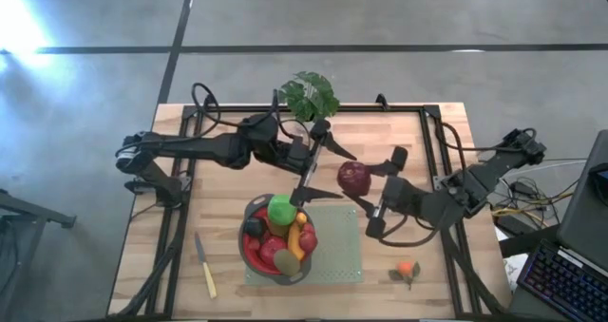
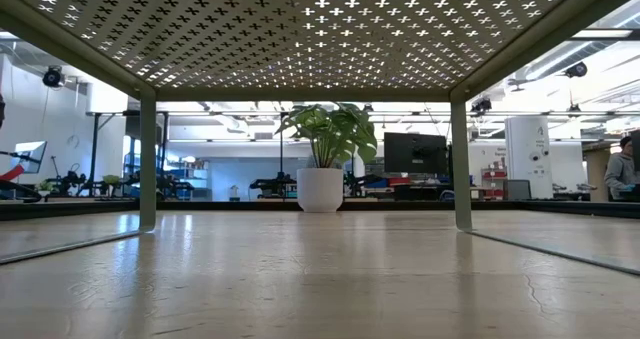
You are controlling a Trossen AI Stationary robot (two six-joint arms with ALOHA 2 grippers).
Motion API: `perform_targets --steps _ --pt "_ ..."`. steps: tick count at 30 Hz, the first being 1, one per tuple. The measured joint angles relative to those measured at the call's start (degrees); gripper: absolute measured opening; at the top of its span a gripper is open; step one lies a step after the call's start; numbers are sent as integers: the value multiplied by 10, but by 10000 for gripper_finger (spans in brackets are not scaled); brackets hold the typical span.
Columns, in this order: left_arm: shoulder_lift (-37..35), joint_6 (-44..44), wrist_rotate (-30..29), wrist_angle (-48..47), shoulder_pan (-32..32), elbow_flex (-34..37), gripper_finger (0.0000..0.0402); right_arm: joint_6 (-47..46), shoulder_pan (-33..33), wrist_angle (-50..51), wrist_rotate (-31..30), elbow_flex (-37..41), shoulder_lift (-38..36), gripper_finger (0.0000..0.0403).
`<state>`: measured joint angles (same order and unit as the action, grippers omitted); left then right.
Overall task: Pick & Place Fruit
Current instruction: Put the red apple into the red bowl
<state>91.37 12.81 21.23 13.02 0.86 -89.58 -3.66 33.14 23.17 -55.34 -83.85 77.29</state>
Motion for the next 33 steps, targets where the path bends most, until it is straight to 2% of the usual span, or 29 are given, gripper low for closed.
perform_targets --steps 7,12,17,20,28,33 --pt "0 7 4 0 0 0 399 49 -28 -45 50 1 16 264" --pt "0 6 5 -1 0 0 399 61 -43 -50 64 1 24 253" --pt "0 0 6 -1 0 0 396 65 -45 -56 64 1 23 266" --pt "0 -5 6 -1 0 0 378 71 -45 -62 64 1 23 270" --pt "0 -10 7 -2 0 0 300 73 -47 -62 64 1 24 254" --pt "-1 -13 7 -2 0 0 287 72 -47 -62 64 1 24 273"
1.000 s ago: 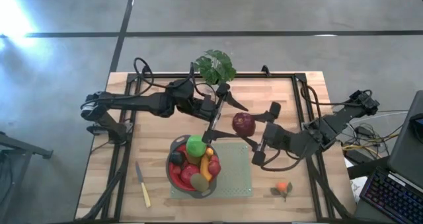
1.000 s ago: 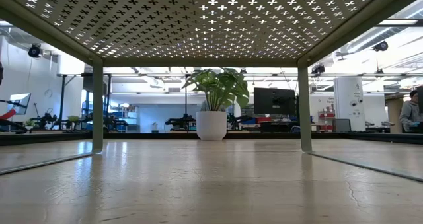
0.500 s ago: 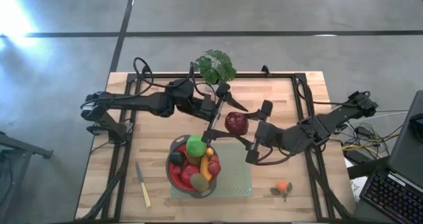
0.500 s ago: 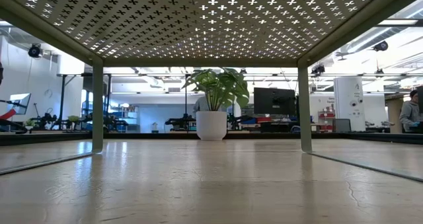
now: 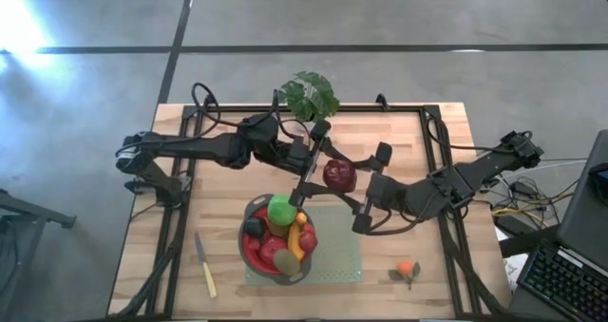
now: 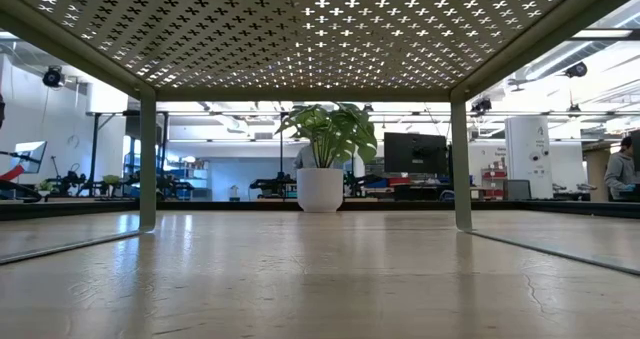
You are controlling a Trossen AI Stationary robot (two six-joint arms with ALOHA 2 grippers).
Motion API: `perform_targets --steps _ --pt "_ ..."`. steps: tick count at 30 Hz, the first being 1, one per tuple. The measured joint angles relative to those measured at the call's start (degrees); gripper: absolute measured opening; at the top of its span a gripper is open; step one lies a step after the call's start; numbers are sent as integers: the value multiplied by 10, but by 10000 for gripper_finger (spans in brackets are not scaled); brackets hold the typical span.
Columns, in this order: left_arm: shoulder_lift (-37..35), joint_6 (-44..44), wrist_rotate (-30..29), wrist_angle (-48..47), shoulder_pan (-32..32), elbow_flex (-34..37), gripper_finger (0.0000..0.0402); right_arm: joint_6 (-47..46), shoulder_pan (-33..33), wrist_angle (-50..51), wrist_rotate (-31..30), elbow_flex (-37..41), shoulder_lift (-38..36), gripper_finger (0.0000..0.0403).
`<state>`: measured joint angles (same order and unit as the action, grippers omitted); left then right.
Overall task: Pick & Place Fruit
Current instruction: Put the red apple into the red bowl
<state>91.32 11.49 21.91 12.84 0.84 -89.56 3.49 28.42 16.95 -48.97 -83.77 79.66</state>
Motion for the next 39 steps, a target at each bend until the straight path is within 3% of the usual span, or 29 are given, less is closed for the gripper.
perform_targets --steps 9,13,18,24,29,34,39 --pt "-17 -10 -1 -14 -1 0 289 -17 25 36 -5 0 -31 332" --pt "-36 8 -1 -53 -1 0 289 -108 51 107 -5 0 -59 351" --pt "-86 53 -6 -158 1 0 289 -290 75 279 -5 0 -100 362" --pt "-157 70 -36 -299 12 0 289 -537 81 504 -2 0 -133 354" --pt "-203 112 -117 -452 39 0 289 -681 81 651 -3 0 -146 335" --pt "-221 115 -184 -537 84 0 289 -743 81 716 -5 0 -156 315" --pt "-207 78 -195 -567 138 -1 289 -743 80 720 -21 0 -166 296"
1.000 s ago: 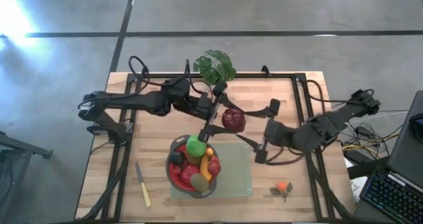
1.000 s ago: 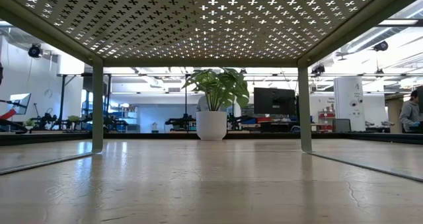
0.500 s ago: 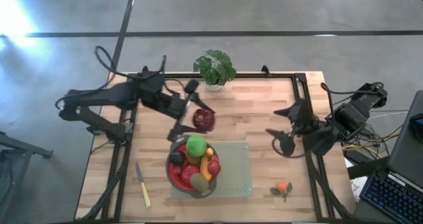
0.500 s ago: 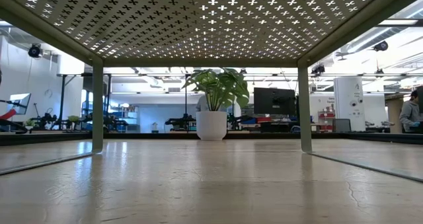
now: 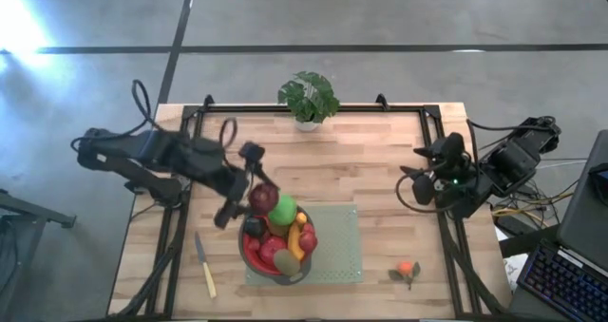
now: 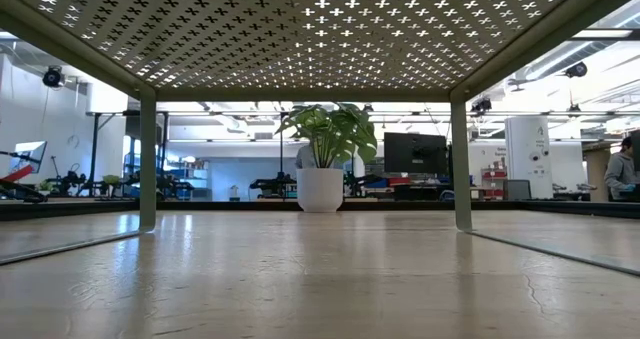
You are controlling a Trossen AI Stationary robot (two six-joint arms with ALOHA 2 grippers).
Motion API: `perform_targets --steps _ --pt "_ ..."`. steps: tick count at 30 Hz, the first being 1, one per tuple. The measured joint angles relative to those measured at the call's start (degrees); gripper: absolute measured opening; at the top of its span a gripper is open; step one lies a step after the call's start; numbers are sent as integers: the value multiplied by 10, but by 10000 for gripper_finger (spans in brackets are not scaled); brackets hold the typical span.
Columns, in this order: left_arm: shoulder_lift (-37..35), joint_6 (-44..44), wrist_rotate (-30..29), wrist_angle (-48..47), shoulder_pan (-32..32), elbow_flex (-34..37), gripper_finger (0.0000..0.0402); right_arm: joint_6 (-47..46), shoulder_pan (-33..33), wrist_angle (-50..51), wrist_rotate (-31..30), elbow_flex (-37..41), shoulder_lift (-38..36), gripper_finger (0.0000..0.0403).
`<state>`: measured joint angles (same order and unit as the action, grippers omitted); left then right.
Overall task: Pick & Place Fruit
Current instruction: Put the red apple into the red bowl
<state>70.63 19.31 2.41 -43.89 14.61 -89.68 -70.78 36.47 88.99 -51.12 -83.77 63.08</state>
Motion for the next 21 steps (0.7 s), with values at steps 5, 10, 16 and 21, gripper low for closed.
perform_targets --steps 5,10,16,21 --pt "26 -69 -45 -11 58 -17 289 6 0 2 -5 0 -5 280" --pt "58 -154 -88 -13 99 -17 289 10 0 9 -5 0 -12 270" --pt "100 -239 -91 -28 113 -17 289 25 0 10 -8 0 -17 259" --pt "125 -277 -91 -36 114 -17 289 37 0 10 -9 0 -18 254"
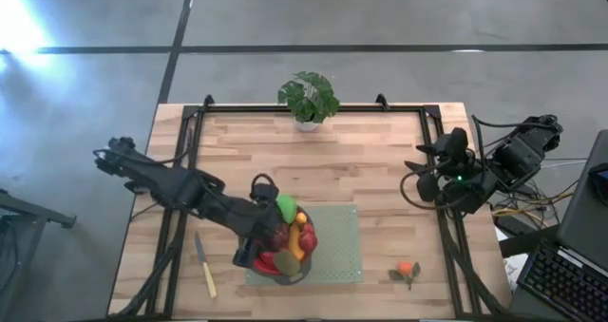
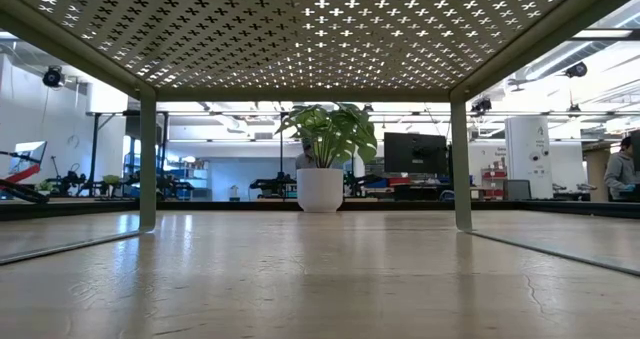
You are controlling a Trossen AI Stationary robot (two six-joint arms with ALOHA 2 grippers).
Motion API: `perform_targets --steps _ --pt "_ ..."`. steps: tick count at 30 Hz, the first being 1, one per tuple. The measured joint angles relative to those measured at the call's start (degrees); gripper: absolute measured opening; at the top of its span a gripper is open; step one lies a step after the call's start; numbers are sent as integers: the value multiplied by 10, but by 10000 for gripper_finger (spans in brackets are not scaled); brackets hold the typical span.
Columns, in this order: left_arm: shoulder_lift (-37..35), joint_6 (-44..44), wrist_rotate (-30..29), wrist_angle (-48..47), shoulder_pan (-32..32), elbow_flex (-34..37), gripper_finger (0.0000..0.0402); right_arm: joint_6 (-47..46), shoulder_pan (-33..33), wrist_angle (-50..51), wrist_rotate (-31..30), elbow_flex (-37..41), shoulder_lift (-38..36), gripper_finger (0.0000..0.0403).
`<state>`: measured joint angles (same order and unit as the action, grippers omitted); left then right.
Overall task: Pick & Place Fruit
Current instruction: Put the red apple into the red bowl
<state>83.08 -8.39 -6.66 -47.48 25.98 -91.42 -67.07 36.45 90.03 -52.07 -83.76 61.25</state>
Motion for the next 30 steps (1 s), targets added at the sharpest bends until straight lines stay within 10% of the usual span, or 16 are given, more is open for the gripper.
perform_targets --steps 30 --pt "18 -34 2 -27 0 8 310 0 0 -1 1 6 0 309"
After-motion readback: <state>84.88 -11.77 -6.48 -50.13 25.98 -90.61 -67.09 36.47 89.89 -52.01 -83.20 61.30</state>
